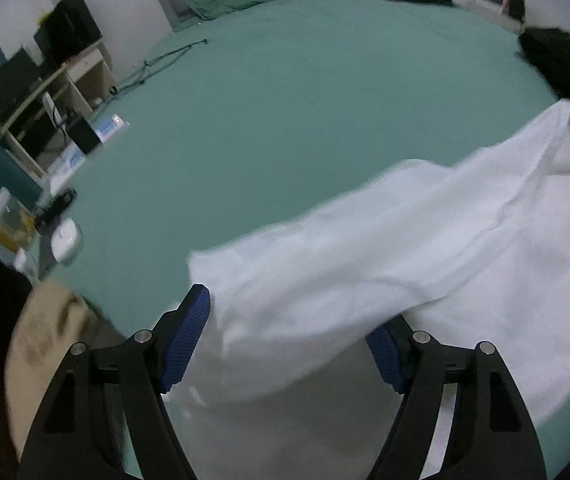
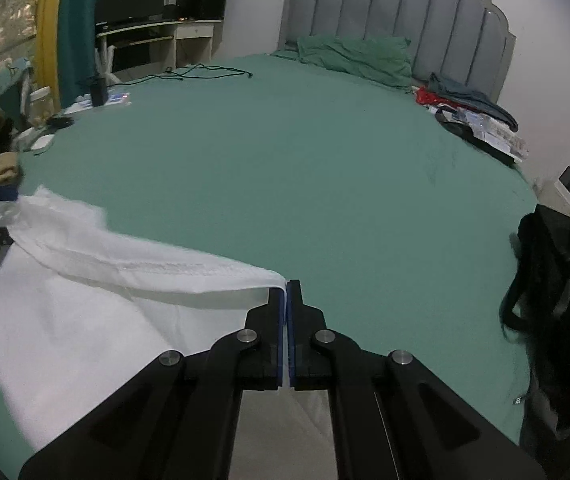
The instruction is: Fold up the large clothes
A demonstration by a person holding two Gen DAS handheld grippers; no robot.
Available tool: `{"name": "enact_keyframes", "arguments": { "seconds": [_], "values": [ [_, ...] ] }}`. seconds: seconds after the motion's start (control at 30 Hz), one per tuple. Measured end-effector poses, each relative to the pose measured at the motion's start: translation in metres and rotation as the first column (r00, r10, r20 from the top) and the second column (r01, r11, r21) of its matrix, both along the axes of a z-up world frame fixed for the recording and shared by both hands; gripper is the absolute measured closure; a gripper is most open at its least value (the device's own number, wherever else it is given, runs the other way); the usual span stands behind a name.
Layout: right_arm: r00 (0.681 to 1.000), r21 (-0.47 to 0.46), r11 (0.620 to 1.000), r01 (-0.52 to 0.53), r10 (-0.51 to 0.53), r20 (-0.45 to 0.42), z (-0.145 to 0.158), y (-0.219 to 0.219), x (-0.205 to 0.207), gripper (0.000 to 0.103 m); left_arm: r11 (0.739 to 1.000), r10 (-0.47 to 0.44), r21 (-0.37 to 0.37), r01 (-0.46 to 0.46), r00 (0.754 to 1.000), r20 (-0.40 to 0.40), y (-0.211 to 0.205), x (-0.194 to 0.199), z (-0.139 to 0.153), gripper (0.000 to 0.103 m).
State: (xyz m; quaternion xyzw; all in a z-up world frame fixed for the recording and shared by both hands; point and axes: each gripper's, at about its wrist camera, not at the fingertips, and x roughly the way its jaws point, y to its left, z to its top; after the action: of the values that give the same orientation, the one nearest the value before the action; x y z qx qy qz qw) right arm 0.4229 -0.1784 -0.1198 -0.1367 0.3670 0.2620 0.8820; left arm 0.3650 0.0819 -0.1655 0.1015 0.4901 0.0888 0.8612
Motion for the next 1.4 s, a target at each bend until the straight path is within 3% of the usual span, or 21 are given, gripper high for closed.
{"name": "enact_keyframes", "arguments": {
  "seconds": [0.1, 0.2, 0.27, 0.3, 0.33, 0.37, 0.4, 0.53, 0.63, 0.77, 0.9, 0.97, 1.03, 1.13, 1.17, 1.23, 1.27, 1.3, 1.33, 1.37, 1.4],
  "values": [
    [0.994, 0.107, 0.991, 0.081, -0.073, -0.084, -0.015, -0.01, 0.024, 0.101, 0.996, -0.011, 0.084, 0.011, 1.0, 0.007, 0.004, 0.028, -0.007, 0.026],
    [0.983, 0.121, 0.981, 0.152, -0.138, -0.118, -0.031, -0.014, 0.039, 0.099, 0.993, 0.023, 0.116, -0.024, 1.0, 0.008, 0.019, 0.056, -0.009, 0.026],
    [0.975, 0.094, 0.976, 0.197, -0.186, -0.119, -0.037, -0.018, 0.043, 0.089, 0.989, 0.102, 0.108, -0.105, 0.994, 0.035, 0.032, 0.068, 0.0, 0.026],
    [0.971, 0.057, 0.974, 0.22, -0.213, -0.111, -0.038, -0.02, 0.044, 0.072, 0.985, 0.14, 0.093, -0.144, 0.989, 0.052, 0.036, 0.069, 0.007, 0.026],
    [0.971, 0.033, 0.974, 0.224, -0.22, -0.095, -0.036, -0.02, 0.043, 0.047, 0.979, 0.185, 0.07, -0.19, 0.98, 0.076, 0.042, 0.071, 0.015, 0.026],
    [0.972, 0.008, 0.974, 0.228, -0.227, -0.068, -0.031, -0.023, 0.042, 0.036, 0.975, 0.21, 0.058, -0.216, 0.973, 0.093, 0.047, 0.07, 0.02, 0.026],
    [0.971, -0.009, 0.971, 0.237, -0.237, -0.026, -0.02, -0.028, 0.04, 0.029, 0.969, 0.234, 0.051, -0.24, 0.966, 0.108, 0.051, 0.068, 0.024, 0.026],
    [0.96, 0.0, 0.961, 0.278, -0.277, 0.035, 0.03, -0.052, 0.033, 0.028, 0.959, 0.277, -0.086, -0.272, 0.96, 0.048, 0.069, 0.055, 0.026, 0.026],
    [0.955, 0.01, 0.955, 0.295, -0.295, 0.028, 0.057, -0.072, 0.018, 0.028, 0.949, 0.309, -0.076, -0.305, 0.95, 0.043, 0.076, 0.036, 0.027, 0.026],
    [0.939, -0.008, 0.941, 0.337, -0.337, -0.063, 0.058, -0.097, -0.01, 0.028, 0.954, 0.287, -0.106, -0.28, 0.956, 0.055, 0.072, -0.008, 0.03, 0.026],
    [0.898, -0.004, 0.919, 0.394, -0.386, -0.21, 0.021, -0.133, -0.057, 0.028, 0.952, 0.254, -0.184, -0.245, 0.967, 0.028, 0.07, -0.052, 0.014, 0.026],
    [0.853, 0.042, 0.896, 0.442, -0.406, -0.328, -0.003, -0.149, -0.078, 0.028, 0.941, 0.259, -0.222, -0.253, 0.966, -0.002, 0.071, -0.067, 0.002, 0.026],
    [0.828, 0.063, 0.886, 0.46, -0.403, -0.39, -0.022, -0.154, -0.093, 0.028, 0.921, 0.29, -0.259, -0.291, 0.956, -0.045, 0.077, -0.08, -0.013, 0.026],
    [0.819, 0.149, 0.871, 0.468, -0.363, -0.445, -0.048, -0.152, -0.115, 0.027, 0.882, 0.326, -0.333, -0.334, 0.942, -0.08, 0.085, -0.095, -0.028, 0.026],
    [0.84, 0.144, 0.876, 0.46, -0.377, -0.389, -0.047, -0.146, -0.121, 0.028, 0.885, 0.324, -0.333, -0.325, 0.944, -0.06, 0.084, -0.099, -0.027, 0.026],
    [0.867, 0.119, 0.9, 0.418, -0.357, -0.346, -0.047, -0.132, -0.126, 0.068, 0.892, 0.32, -0.319, -0.319, 0.946, -0.053, 0.08, -0.1, -0.029, 0.026],
    [0.875, 0.117, 0.906, 0.406, -0.348, -0.337, -0.046, -0.128, -0.127, 0.08, 0.895, 0.316, -0.315, -0.315, 0.948, -0.049, 0.079, -0.101, -0.029, 0.028],
    [0.88, 0.129, 0.916, 0.381, -0.315, -0.356, -0.044, -0.124, -0.127, 0.091, 0.898, 0.305, -0.319, -0.303, 0.951, -0.046, 0.078, -0.101, -0.029, 0.044],
    [0.88, 0.12, 0.918, 0.378, -0.315, -0.356, -0.041, -0.124, -0.128, 0.092, 0.904, 0.285, -0.321, -0.282, 0.958, -0.038, 0.076, -0.103, -0.025, 0.062],
    [0.882, 0.116, 0.921, 0.373, -0.313, -0.351, -0.038, -0.123, -0.129, 0.092, 0.905, 0.262, -0.337, -0.261, 0.964, -0.042, 0.074, -0.103, -0.022, 0.098],
    [0.885, 0.11, 0.924, 0.365, -0.308, -0.349, -0.034, -0.123, -0.131, 0.093, 0.905, 0.253, -0.34, -0.256, 0.966, -0.055, 0.071, -0.103, -0.021, 0.098]
  ]
}}
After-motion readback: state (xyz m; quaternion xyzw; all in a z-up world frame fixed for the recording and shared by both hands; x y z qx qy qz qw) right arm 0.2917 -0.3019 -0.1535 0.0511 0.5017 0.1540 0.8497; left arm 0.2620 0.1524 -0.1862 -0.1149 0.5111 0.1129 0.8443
